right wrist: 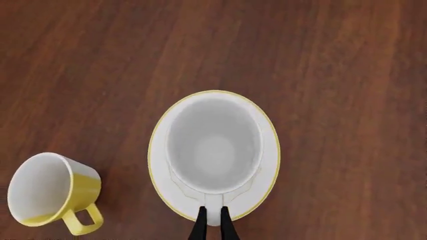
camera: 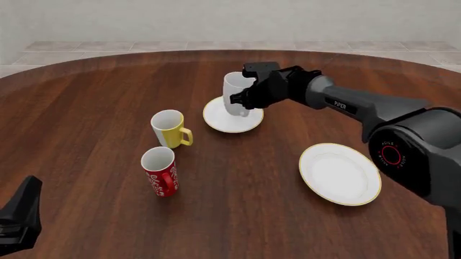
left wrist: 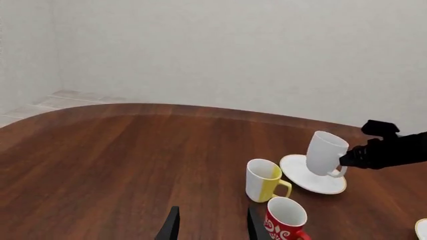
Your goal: Put the white mug on the left plate.
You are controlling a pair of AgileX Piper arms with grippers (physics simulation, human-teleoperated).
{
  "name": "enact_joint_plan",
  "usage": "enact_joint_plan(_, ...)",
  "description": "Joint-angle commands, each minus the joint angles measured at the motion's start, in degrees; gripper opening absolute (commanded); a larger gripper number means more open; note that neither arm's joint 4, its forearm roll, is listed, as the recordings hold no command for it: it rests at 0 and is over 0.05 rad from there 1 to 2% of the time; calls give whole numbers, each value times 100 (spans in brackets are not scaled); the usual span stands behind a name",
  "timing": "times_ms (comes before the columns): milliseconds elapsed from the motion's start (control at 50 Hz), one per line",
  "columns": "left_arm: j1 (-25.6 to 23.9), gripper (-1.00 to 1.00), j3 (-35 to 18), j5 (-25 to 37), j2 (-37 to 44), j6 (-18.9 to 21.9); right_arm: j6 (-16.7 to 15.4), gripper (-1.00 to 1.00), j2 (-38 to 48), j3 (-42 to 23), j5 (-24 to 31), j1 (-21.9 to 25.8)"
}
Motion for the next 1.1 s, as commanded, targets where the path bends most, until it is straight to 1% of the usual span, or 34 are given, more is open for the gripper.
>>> enact_joint_plan(20,5,100,-2,0,0,-2,0,-100,-97,67,-83,13)
enact_joint_plan(420,3,100,-3,4,0,-1,-33,-100,-140,77,-132,-19)
enact_joint_plan(440,5,100,-2,9,0,4,228,-100,-83,10,-55,96)
enact_joint_plan(460,12,100,-2,10,0,5,223,-100,-84,-20,-46,118)
enact_joint_plan(480,21,100,-1,9,0,-1,151,-100,-52,-89,-2,82)
enact_joint_plan(500,28,100,-2,7,0,-3,209,-100,-22,-151,38,104)
enact_joint_plan(600,35,100,-5,7,0,-2,249,-100,104,-328,133,102)
enact_joint_plan(700,38,100,8,5,0,-5,188,-100,186,-377,171,127)
enact_joint_plan(740,27,100,13,3,0,3,219,-100,215,-368,167,145)
enact_joint_plan(760,25,100,14,3,0,1,167,-100,255,-418,209,120)
enact_joint_plan(820,27,100,15,7,1,3,166,-100,252,-409,214,129)
enact_joint_plan(840,29,100,14,8,1,2,104,-100,265,-429,242,107)
enact_joint_plan(880,30,100,15,11,1,5,132,-100,268,-435,255,120)
enact_joint_plan(960,22,100,12,17,1,17,23,-100,281,-460,300,81)
enact_joint_plan(1100,25,100,9,19,1,24,-16,-100,332,-509,351,55)
